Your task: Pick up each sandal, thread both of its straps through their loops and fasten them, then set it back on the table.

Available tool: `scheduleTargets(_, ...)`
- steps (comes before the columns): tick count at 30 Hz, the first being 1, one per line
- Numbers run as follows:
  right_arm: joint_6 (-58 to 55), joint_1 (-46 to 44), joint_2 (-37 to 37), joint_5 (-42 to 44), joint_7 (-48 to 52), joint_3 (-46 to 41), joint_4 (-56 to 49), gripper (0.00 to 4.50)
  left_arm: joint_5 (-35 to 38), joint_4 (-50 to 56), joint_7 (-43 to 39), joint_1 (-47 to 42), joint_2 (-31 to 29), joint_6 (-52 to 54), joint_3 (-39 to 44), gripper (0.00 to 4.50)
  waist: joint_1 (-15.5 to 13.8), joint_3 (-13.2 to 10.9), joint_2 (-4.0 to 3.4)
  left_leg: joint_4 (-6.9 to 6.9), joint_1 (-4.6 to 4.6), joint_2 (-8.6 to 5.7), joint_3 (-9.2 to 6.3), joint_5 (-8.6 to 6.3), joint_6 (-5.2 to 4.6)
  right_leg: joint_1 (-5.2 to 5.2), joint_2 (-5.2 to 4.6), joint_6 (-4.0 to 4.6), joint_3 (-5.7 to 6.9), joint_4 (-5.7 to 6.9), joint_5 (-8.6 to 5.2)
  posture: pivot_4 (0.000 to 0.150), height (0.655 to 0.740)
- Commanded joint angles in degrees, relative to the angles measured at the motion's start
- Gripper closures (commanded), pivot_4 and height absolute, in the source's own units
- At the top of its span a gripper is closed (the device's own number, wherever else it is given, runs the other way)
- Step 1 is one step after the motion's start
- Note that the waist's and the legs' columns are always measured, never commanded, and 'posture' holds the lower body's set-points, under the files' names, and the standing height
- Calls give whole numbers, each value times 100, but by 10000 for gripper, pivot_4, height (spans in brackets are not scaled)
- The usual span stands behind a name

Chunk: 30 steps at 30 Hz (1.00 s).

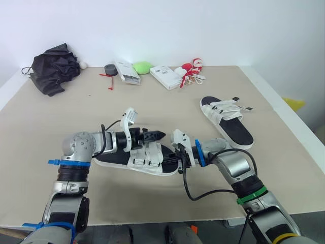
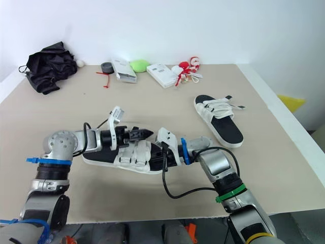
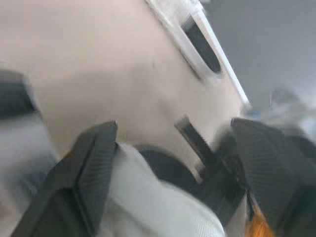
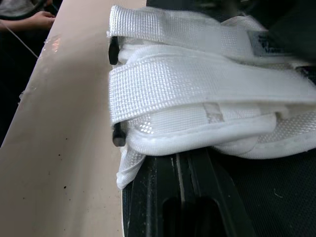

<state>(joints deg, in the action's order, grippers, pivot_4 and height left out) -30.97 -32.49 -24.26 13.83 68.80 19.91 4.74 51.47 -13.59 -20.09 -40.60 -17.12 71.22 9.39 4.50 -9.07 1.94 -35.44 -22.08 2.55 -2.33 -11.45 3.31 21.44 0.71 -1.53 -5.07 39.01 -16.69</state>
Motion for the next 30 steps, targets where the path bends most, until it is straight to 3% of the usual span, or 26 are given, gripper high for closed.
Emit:
scheduleTargets(1, -141, 132, -56, -119, 40, 254, 221, 45000, -150, -480, 722, -385, 185, -224, 657, 8487, -6, -4, 7, 2, -5, 0, -3, -2, 3, 3, 1, -4, 2, -3, -2, 1500, 7400)
scheduleTargets(7, -137, 135, -64, -117, 65, 264, 225, 45000, 917, -605, 1128, -1149, 539, -225, 2052, 8487, -4, -16, 26, 12, -55, 6, -28, -10, 14, 41, 6, -7, 21, -9, -7, 1500, 7400)
scheduleTargets(13, -135, 111, -55, -102, 72, 253, 240, 45000, 1716, 105, 488, -978, 169, 257, 2164, 8487, 10, -22, 26, 12, -57, 8, -28, -14, 34, 45, 8, -8, 19, -9, -8, 1500, 7400)
scheduleTargets(17, -196, -1, -49, 29, -45, 14, 150, 45000, 1059, 2025, -1818, 455, -1426, -294, 980, 8487, 124, -49, 14, 20, -54, 13, -24, -9, 83, 52, 13, -5, 7, -8, -9, 1500, 7400)
scheduleTargets(22, -605, -103, -226, 217, -57, -100, -329, 45000, 412, 2985, -3493, 1714, -2454, -1445, 375, 8487, 37, -93, 27, 40, -63, 8, -31, 13, 119, 71, 1, 6, 22, -7, -14, 1500, 7400)
scheduleTargets(25, -788, -161, -343, 307, -184, -262, -629, 45000, 674, 3278, -3631, 2073, -2420, -1693, 642, 8487, -38, -119, 20, 39, -90, 8, -27, 18, 112, 94, -3, 7, 19, -8, -13, 1500, 7400)
scheduleTargets(28, -1202, -229, -566, 544, -284, -510, -1232, 45000, 1399, 3547, -3524, 2269, -2461, -1441, 1069, 8487, -59, -126, 18, 37, -133, 11, -37, 24, 103, 132, -1, 10, 31, -6, -10, 1500, 7400)
scheduleTargets(30, -1385, -249, -719, 664, -352, -655, -1481, 45000, 1322, 3828, -3673, 2550, -2712, -1480, 1067, 8487, -59, -127, 17, 36, -173, 11, -34, 24, 102, 172, -1, 7, 28, -2, -8, 1500, 7400)
